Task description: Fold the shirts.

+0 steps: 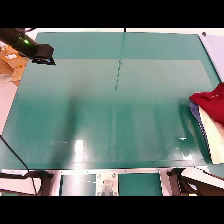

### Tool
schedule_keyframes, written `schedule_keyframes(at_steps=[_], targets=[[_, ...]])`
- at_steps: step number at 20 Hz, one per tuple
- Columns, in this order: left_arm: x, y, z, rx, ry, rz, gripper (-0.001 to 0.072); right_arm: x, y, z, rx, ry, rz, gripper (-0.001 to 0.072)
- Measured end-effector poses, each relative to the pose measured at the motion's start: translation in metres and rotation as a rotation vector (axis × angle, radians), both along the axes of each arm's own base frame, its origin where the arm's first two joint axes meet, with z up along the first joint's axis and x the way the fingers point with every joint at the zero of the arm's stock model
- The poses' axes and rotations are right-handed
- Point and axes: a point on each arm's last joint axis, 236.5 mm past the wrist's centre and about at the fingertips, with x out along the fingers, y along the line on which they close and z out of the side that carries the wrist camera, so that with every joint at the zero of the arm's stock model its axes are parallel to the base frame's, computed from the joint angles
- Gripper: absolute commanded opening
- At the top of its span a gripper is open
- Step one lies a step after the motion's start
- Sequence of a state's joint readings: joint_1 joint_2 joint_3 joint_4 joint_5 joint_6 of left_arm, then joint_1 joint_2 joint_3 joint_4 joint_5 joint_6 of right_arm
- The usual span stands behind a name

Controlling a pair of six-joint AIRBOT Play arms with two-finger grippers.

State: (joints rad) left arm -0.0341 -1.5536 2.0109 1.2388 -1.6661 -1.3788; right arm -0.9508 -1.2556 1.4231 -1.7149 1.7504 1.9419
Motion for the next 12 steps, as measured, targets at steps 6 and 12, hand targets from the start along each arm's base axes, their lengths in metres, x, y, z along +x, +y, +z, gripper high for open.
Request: schedule_keyframes(at_steps=[6, 12], targets=[[0.007, -0.005, 0.005, -0.026, -0.031, 0.001, 0.0020, 0.023, 0.002, -0.030, 0.044, -0.014, 0.083, 0.0538], [0.008, -0.008, 0.020, -0.047, -0.083, 0.014, 0.0020, 0.158, 0.049, 0.021, -0.014, -0.351, 0.375, 0.0019]])
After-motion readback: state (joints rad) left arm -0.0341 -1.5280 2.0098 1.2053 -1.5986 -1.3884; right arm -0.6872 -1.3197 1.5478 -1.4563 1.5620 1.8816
